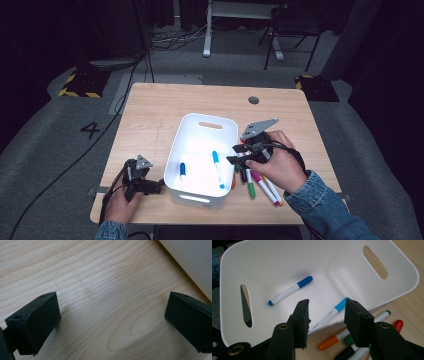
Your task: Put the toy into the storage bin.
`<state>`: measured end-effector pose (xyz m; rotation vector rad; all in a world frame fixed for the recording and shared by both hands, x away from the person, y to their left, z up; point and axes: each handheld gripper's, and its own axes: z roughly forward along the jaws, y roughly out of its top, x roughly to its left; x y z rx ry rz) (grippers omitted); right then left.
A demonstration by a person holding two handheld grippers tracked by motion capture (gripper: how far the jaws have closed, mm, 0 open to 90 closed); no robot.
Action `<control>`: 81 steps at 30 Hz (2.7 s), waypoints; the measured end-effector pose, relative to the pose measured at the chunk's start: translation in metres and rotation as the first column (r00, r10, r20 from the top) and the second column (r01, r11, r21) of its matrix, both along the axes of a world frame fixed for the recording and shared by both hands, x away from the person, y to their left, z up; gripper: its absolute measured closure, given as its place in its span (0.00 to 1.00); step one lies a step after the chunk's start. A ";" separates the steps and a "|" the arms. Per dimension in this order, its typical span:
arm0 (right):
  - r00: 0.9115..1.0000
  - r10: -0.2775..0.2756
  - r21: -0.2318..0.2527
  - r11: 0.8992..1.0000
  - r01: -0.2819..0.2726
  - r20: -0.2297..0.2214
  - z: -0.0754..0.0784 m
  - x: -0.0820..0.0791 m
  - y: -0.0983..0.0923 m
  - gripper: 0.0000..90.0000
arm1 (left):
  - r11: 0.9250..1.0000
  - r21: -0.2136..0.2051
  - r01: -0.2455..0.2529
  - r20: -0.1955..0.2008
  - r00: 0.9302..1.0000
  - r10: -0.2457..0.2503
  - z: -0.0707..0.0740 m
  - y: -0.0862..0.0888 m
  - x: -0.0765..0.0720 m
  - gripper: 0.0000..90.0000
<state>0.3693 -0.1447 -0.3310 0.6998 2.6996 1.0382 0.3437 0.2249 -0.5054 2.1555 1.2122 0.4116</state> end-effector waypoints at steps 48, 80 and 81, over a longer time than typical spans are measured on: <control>0.948 -0.310 -0.106 0.947 0.302 -0.069 -0.083 0.042 -0.107 0.66 | 1.000 0.003 0.020 0.000 1.000 -0.020 0.000 0.001 0.001 0.00; 0.896 -0.428 -0.271 0.881 0.387 -0.114 -0.137 0.080 -0.097 0.85 | 1.000 0.002 0.019 0.000 1.000 -0.019 0.000 0.001 0.001 0.00; 0.894 -0.432 -0.270 0.880 0.391 -0.116 -0.137 0.080 -0.097 0.85 | 1.000 0.002 0.019 0.000 1.000 -0.019 0.000 0.001 0.001 0.00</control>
